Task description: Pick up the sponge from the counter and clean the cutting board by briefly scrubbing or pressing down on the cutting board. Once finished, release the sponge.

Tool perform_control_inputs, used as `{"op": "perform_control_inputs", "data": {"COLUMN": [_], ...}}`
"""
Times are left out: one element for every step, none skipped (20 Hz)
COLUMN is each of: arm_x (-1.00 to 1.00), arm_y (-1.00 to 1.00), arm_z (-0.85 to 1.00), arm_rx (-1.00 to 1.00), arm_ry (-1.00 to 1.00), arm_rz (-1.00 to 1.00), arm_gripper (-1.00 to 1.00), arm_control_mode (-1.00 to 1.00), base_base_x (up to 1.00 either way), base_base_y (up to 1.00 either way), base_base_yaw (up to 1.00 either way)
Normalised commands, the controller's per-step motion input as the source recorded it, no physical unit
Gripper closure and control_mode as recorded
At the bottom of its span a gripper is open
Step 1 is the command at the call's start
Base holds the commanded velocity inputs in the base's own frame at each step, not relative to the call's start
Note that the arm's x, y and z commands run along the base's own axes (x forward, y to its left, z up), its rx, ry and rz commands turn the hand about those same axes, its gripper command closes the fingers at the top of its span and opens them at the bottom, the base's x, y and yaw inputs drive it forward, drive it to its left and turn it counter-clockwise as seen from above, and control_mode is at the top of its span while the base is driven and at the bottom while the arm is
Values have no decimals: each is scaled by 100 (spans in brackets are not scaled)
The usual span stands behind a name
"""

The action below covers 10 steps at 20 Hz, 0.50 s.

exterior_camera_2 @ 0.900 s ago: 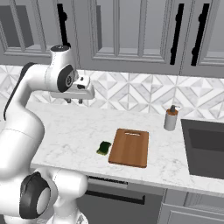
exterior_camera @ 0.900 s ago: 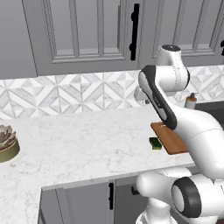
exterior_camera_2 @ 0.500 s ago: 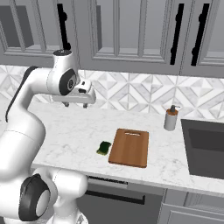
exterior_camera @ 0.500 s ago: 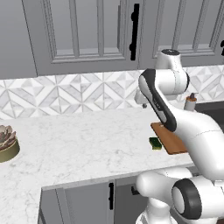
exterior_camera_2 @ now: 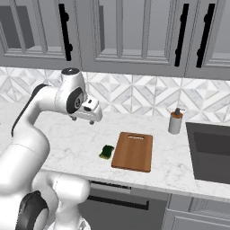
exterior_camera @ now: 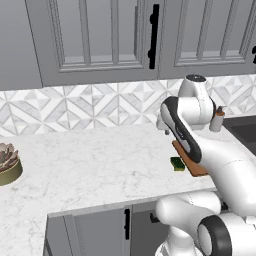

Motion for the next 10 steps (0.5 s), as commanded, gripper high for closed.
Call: {"op": "perform_control_inputs", "data": {"arm_x": [9,14,16,17,20,14,15,16,22,21], "arm_y": [-34,-36,-37,-32,-24,-19,-15,-11,-10,-10], "arm_z": [-49,-42,-42,-44,-44,-51,-51,-54,-59,-63], "arm_rx": [0,0,0,0,0,0,0,0,-1,-3], "arm_ry": [0,0,0,0,0,0,0,0,0,0], "arm_rz": [0,0,0,0,0,0,0,0,0,0], "arm_gripper": [-100,-100,-100,-100,-100,-100,-100,-100,-100,-100], "arm_control_mode": [-100,-100,-100,-100,-100,-100,-100,-100,-100,-100], "base_base_x": [0,0,0,0,0,0,0,0,0,0], "base_base_y": [0,0,0,0,0,0,0,0,0,0], "base_base_yaw": [0,0,0,0,0,0,0,0,0,0]}}
